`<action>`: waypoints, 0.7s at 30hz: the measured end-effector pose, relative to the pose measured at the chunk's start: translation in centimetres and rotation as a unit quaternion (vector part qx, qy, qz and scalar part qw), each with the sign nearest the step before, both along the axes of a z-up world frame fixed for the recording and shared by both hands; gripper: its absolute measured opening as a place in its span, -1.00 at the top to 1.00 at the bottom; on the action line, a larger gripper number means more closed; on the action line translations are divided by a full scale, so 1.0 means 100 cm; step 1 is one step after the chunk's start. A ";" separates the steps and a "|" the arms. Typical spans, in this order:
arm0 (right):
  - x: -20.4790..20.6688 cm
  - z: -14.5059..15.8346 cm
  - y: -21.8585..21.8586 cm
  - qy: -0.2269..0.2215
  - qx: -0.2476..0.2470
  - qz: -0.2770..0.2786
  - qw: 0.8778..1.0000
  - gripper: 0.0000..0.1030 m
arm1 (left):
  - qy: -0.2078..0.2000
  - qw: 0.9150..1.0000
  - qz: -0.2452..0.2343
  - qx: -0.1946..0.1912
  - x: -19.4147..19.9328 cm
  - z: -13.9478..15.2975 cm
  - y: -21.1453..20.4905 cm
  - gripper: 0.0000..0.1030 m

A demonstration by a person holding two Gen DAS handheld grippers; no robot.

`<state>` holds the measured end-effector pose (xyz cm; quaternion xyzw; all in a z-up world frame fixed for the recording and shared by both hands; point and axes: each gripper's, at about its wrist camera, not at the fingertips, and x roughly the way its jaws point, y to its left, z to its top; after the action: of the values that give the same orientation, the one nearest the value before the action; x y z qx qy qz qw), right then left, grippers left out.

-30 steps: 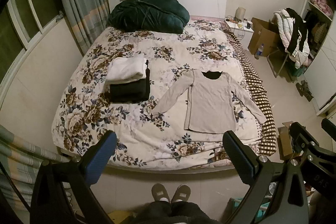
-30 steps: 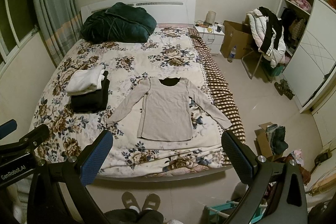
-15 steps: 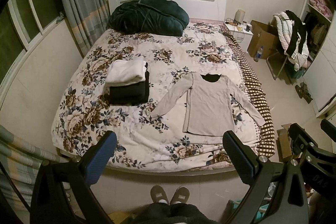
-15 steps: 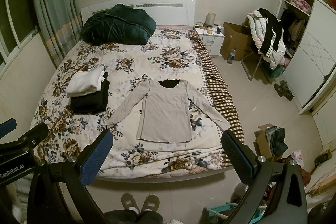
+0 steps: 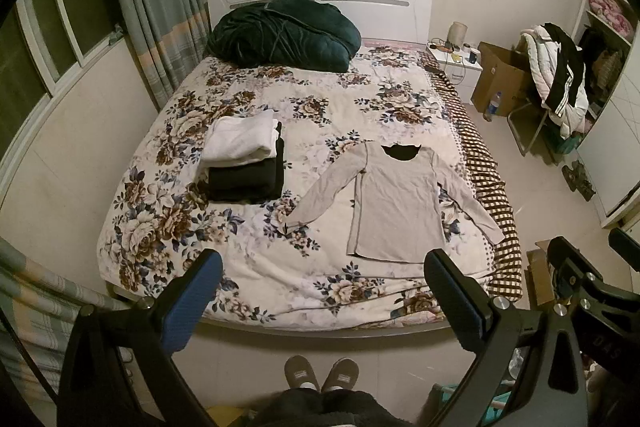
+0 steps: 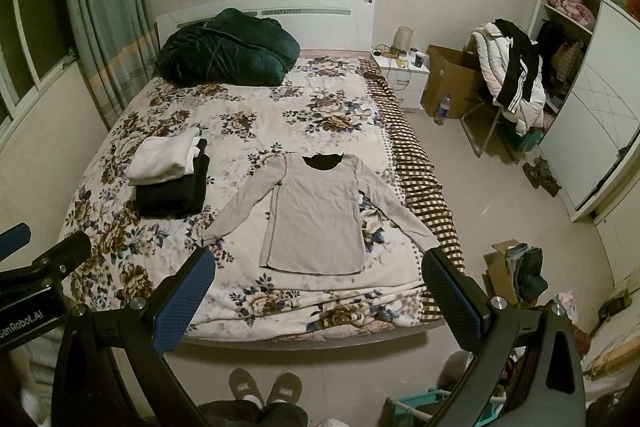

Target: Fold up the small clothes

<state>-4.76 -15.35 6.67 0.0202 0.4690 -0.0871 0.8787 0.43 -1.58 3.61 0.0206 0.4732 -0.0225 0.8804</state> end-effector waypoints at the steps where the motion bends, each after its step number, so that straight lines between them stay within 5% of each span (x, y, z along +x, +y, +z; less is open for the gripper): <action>1: -0.001 -0.002 0.000 0.000 -0.001 0.000 1.000 -1.00 | 0.000 1.000 0.000 0.000 -0.001 -0.001 0.001 -1.00; 7: 0.014 0.036 -0.011 0.006 0.004 0.002 1.000 -1.00 | -0.002 1.000 0.001 -0.001 -0.002 -0.001 0.001 -1.00; 13: 0.024 0.034 -0.022 0.009 0.009 -0.008 1.000 -1.00 | -0.005 1.000 0.013 0.004 0.016 0.005 -0.008 -1.00; 16: 0.042 0.028 -0.037 0.009 0.014 -0.021 1.000 -1.00 | -0.012 1.000 0.026 0.011 0.039 -0.002 -0.017 -1.00; 21: 0.075 -0.032 -0.076 0.006 0.005 -0.045 0.999 -1.00 | -0.018 0.999 0.029 0.028 0.092 -0.036 -0.036 -1.00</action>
<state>2.75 -22.94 3.45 0.0453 0.4730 -0.1240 0.8711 9.60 -5.20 0.02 0.0322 0.4585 0.0170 0.8880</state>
